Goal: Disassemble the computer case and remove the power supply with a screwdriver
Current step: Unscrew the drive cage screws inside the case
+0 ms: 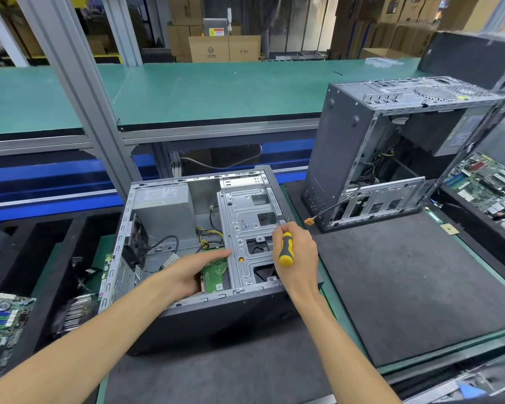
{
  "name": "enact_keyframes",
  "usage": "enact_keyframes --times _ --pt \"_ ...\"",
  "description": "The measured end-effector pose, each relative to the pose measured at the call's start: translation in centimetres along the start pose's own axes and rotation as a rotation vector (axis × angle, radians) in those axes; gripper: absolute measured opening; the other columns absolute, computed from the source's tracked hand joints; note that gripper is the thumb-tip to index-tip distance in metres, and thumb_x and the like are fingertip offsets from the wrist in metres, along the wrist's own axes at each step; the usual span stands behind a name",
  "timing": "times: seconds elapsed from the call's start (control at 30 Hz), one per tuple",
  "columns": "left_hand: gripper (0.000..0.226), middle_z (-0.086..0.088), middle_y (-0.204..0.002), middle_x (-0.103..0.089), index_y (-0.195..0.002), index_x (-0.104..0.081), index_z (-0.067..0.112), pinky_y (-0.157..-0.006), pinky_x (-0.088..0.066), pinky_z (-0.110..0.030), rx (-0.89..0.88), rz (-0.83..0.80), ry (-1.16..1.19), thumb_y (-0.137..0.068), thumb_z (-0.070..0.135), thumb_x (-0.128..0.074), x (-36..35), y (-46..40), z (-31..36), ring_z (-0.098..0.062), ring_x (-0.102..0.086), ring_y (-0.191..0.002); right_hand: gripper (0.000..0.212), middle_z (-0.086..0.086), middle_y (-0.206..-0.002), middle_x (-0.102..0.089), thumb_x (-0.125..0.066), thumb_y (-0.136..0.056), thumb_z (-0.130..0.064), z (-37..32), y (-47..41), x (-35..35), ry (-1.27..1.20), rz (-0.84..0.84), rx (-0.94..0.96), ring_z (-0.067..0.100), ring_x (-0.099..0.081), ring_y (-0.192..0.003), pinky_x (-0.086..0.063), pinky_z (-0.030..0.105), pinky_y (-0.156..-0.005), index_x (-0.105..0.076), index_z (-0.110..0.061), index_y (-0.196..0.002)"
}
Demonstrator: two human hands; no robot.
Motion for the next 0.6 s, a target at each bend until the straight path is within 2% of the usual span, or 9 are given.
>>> enact_keyframes --times 0.1,0.27,0.33,0.4,0.47,0.53,0.6 --pt "0.035 -0.017 -0.117 -0.071 -0.103 -0.077 0.0 -0.075 -0.062 -0.042 0.045 -0.118 0.124 -0.069 0.007 -0.083 0.04 0.06 -0.12 -0.029 -0.072 -0.102 0.019 -0.003 -0.071 -0.059 -0.054 -0.093 -0.01 0.05 0.02 -0.1 -0.003 -0.006 0.022 0.019 -0.051 -0.074 -0.05 0.044 -0.069 -0.056 -0.017 -0.075" --pt "0.032 -0.016 -0.116 -0.072 -0.1 -0.078 0.001 -0.078 -0.062 -0.041 0.062 -0.094 0.1 -0.069 0.009 -0.082 0.18 -0.55 -0.38 -0.028 -0.073 -0.101 0.019 -0.002 -0.072 -0.061 -0.054 -0.094 -0.014 0.34 -0.05 -0.09 -0.021 -0.007 0.018 0.018 -0.053 -0.076 -0.05 0.043 -0.069 -0.057 -0.016 -0.076" --pt "0.03 -0.016 -0.114 -0.073 -0.096 -0.08 0.003 -0.072 -0.062 -0.04 0.066 -0.087 0.086 -0.067 0.01 -0.084 0.36 -0.63 -0.45 -0.027 -0.074 -0.098 0.02 0.0 -0.072 -0.061 -0.054 -0.096 -0.014 0.33 -0.08 -0.1 -0.024 -0.002 0.015 0.019 -0.053 -0.076 -0.05 0.043 -0.068 -0.057 -0.015 -0.076" --pt "0.037 -0.015 -0.113 -0.073 -0.095 -0.08 0.003 -0.069 -0.062 -0.039 0.069 -0.078 0.072 -0.061 0.013 -0.088 0.46 -0.59 -0.51 -0.026 -0.074 -0.095 0.022 0.0 -0.071 -0.061 -0.054 -0.097 -0.015 0.31 -0.05 -0.04 -0.023 0.005 0.011 0.019 -0.053 -0.076 -0.05 0.043 -0.068 -0.056 -0.017 -0.075" --pt "0.046 -0.014 -0.114 -0.073 -0.1 -0.079 0.005 -0.076 -0.062 -0.04 0.077 -0.082 0.05 -0.057 0.016 -0.09 0.51 -0.6 -0.52 -0.025 -0.073 -0.098 0.022 -0.001 -0.071 -0.06 -0.055 -0.097 -0.015 0.31 -0.04 0.02 -0.014 0.006 0.023 0.019 -0.053 -0.075 -0.05 0.043 -0.069 -0.055 -0.017 -0.075" --pt "0.039 -0.015 -0.114 -0.073 -0.101 -0.079 0.003 -0.078 -0.062 -0.042 0.098 -0.112 0.068 -0.064 0.013 -0.087 0.48 -0.61 -0.35 -0.027 -0.073 -0.099 0.021 -0.001 -0.071 -0.06 -0.055 -0.097 -0.014 0.26 -0.02 0.02 -0.007 0.002 0.037 0.021 -0.053 -0.075 -0.05 0.043 -0.07 -0.055 -0.016 -0.077" --pt "0.028 -0.019 -0.114 -0.072 -0.101 -0.077 -0.001 -0.073 -0.062 -0.044 0.124 -0.154 0.126 -0.075 0.007 -0.079 0.35 -0.51 -0.12 -0.03 -0.073 -0.098 0.02 0.0 -0.071 -0.06 -0.055 -0.097 -0.014 0.24 -0.04 -0.03 -0.004 0.001 0.039 0.022 -0.053 -0.073 -0.049 0.044 -0.069 -0.056 -0.014 -0.077"
Point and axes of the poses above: each hand's wrist, its own y-axis away from the middle knuckle, its own x-axis out of the back of the hand, z = x × y, the point moved 2 cm from there along -y, towards the middle knuckle
